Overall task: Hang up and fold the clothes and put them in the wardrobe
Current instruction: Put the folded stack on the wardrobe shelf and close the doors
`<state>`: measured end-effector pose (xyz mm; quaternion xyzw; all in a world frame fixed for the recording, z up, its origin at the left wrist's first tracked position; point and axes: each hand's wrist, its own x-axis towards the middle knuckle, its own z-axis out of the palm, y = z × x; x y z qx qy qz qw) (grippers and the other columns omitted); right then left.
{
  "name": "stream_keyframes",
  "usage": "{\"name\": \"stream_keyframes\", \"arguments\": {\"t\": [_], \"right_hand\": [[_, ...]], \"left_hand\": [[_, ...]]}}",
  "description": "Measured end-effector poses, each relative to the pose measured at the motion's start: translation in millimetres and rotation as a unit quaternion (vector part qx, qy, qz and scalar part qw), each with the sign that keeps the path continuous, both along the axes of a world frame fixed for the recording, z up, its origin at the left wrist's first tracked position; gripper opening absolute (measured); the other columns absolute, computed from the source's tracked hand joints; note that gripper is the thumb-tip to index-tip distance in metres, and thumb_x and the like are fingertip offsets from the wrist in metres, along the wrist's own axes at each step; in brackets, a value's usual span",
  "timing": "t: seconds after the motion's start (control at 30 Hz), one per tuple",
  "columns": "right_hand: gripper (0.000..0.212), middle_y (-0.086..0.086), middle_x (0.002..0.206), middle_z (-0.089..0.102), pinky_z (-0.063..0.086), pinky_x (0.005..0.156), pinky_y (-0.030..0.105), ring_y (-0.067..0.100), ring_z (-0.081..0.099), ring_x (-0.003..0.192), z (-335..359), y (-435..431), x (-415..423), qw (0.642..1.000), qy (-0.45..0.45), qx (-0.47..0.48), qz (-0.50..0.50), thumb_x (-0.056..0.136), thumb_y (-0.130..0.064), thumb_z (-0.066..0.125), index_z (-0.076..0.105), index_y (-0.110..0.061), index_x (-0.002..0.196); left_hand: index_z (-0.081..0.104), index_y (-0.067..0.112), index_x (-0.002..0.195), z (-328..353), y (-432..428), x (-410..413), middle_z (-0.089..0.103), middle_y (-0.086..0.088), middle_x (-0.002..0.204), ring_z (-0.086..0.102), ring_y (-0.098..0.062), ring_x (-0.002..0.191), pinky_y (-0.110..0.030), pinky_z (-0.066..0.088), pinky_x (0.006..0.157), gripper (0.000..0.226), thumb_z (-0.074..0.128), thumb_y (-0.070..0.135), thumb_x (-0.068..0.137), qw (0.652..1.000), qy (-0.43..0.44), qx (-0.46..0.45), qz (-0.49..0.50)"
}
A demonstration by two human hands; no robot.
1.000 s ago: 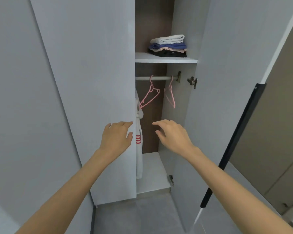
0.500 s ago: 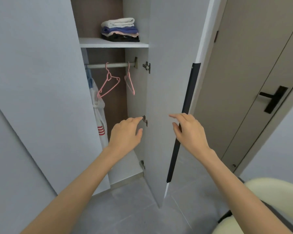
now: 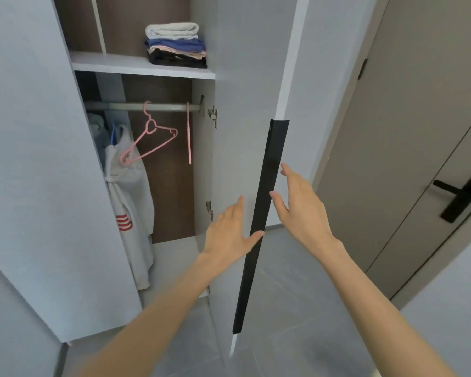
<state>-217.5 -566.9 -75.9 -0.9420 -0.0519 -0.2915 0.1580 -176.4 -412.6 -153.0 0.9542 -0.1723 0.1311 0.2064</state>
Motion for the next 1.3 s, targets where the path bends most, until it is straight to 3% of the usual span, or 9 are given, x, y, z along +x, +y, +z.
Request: {"name": "stream_keyframes", "arguments": {"t": [0.17,0.3,0.47,0.53,0.67,0.87,1.0,1.13,1.3], "right_hand": [[0.054,-0.001,0.129,0.059,0.047,0.088,0.030,0.017,0.057,0.113,3.0,-9.7,31.6,0.998,0.009,0.044,0.046,0.099,-0.039,0.047,0.033,-0.016,0.146],[0.041,-0.002,0.115,0.064,0.047,0.083,0.025,0.014,0.063,0.099,5.0,-17.1,42.3,0.991,0.005,0.093,0.099,0.098,-0.031,0.054,0.048,-0.013,0.134],[0.032,-0.003,0.100,0.067,0.050,0.079,0.027,0.014,0.065,0.090,10.1,-12.7,47.3,0.986,0.000,0.095,0.138,0.096,-0.028,0.058,0.055,-0.012,0.124],[0.033,-0.001,0.099,0.068,0.052,0.080,0.030,0.015,0.065,0.090,8.7,-4.8,49.4,0.985,-0.004,0.090,0.147,0.095,-0.029,0.059,0.056,-0.011,0.123],[0.036,-0.002,0.096,0.068,0.046,0.076,0.020,0.009,0.061,0.084,3.7,22.5,55.4,0.983,-0.013,0.080,0.166,0.093,-0.032,0.061,0.057,-0.012,0.122],[0.026,-0.015,0.084,0.054,0.043,0.069,0.013,0.003,0.055,0.075,-0.2,87.0,72.2,0.970,-0.022,0.079,0.230,0.092,-0.034,0.063,0.058,-0.016,0.110],[0.025,-0.016,0.087,0.055,0.046,0.069,0.014,0.003,0.056,0.079,0.2,139.4,91.3,0.957,-0.011,0.072,0.280,0.093,-0.034,0.061,0.056,-0.019,0.112],[0.020,-0.016,0.086,0.057,0.052,0.073,0.024,0.005,0.058,0.080,6.3,195.3,121.0,0.949,0.005,0.065,0.309,0.093,-0.032,0.062,0.057,-0.020,0.108],[0.015,-0.013,0.081,0.061,0.049,0.073,0.021,0.004,0.058,0.075,12.2,260.6,166.2,0.945,0.020,0.078,0.316,0.090,-0.029,0.066,0.058,-0.019,0.097]], "left_hand": [[-0.005,0.022,0.152,-12.6,-40.0,17.0,0.033,-0.001,0.152,0.050,-0.021,0.127,-0.036,0.050,0.091,0.103,0.055,0.068,0.081,0.998,0.001,-0.064,0.027],[-0.003,0.021,0.153,-17.7,-50.4,22.8,0.039,-0.001,0.149,0.058,-0.020,0.116,-0.033,0.052,0.087,0.097,0.056,0.058,0.086,0.992,-0.010,-0.112,0.058],[0.001,0.022,0.153,-20.7,-44.6,19.5,0.064,0.001,0.100,0.062,-0.012,0.076,-0.028,0.055,0.070,0.089,0.057,0.046,0.089,0.989,-0.027,-0.111,0.095],[0.000,0.024,0.153,-21.4,-37.1,16.4,0.060,0.004,0.084,0.057,-0.009,0.067,-0.023,0.051,0.062,0.088,0.058,0.042,0.089,0.986,-0.012,-0.129,0.104],[0.001,0.026,0.152,-25.5,-7.2,11.7,0.046,0.013,0.071,0.043,-0.002,0.053,-0.008,0.024,0.047,0.085,0.057,0.042,0.090,0.986,-0.021,-0.105,0.125],[0.024,0.019,0.146,-30.6,59.9,10.8,0.051,0.013,0.068,0.049,-0.005,0.052,-0.013,0.034,0.046,0.065,0.047,0.050,0.094,0.980,-0.003,-0.062,0.190],[0.040,0.018,0.135,-30.6,114.0,17.0,0.044,0.021,0.069,0.041,-0.004,0.048,-0.009,0.021,0.045,0.055,0.051,0.051,0.092,0.969,-0.011,-0.084,0.233],[0.043,0.019,0.132,-32.6,175.7,39.0,0.066,0.001,0.101,0.065,-0.015,0.081,-0.016,0.037,0.061,0.053,0.056,0.049,0.091,0.966,-0.027,-0.125,0.224],[0.046,0.020,0.124,-28.8,246.9,81.6,0.065,0.005,0.095,0.066,-0.014,0.084,-0.029,0.054,0.073,0.043,0.060,0.043,0.090,0.968,0.013,-0.178,0.178]]}}
